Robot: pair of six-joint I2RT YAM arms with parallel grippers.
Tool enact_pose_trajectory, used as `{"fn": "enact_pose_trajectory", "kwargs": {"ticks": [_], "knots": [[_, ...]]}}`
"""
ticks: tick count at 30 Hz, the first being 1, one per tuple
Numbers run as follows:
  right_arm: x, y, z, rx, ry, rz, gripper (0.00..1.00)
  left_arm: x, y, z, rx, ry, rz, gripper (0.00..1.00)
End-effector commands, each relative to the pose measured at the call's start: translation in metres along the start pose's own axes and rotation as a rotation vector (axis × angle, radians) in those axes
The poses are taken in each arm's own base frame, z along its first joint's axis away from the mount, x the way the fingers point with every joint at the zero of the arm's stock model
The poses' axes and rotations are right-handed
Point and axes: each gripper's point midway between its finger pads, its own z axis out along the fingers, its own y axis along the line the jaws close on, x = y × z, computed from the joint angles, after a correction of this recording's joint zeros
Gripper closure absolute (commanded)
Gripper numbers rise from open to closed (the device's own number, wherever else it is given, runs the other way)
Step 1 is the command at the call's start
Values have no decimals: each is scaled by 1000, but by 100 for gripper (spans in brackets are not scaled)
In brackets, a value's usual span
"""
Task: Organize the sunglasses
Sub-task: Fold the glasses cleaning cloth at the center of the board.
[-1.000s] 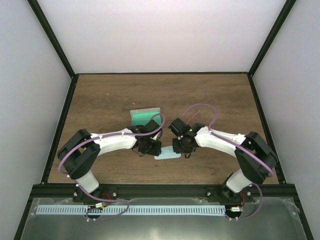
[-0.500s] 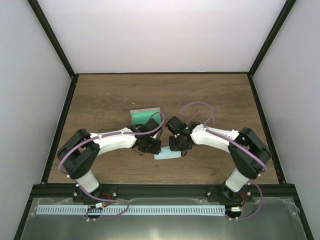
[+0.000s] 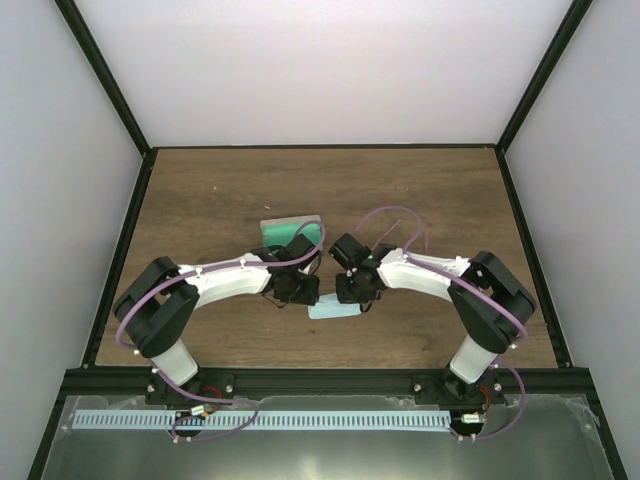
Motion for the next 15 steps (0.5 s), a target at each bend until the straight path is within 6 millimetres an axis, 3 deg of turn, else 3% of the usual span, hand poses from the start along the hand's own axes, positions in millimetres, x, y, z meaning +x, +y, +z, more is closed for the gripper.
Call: {"fn": "enact_pose_trajectory", "kwargs": {"ticks": [1,15], "knots": [[2,6,-8,-32,-3,0,97,-5,-1,-6,15,-24,-5,55],[30,5,-9,-51,49,9,96,-3,4,-7,13,-27,-12,55]]}}
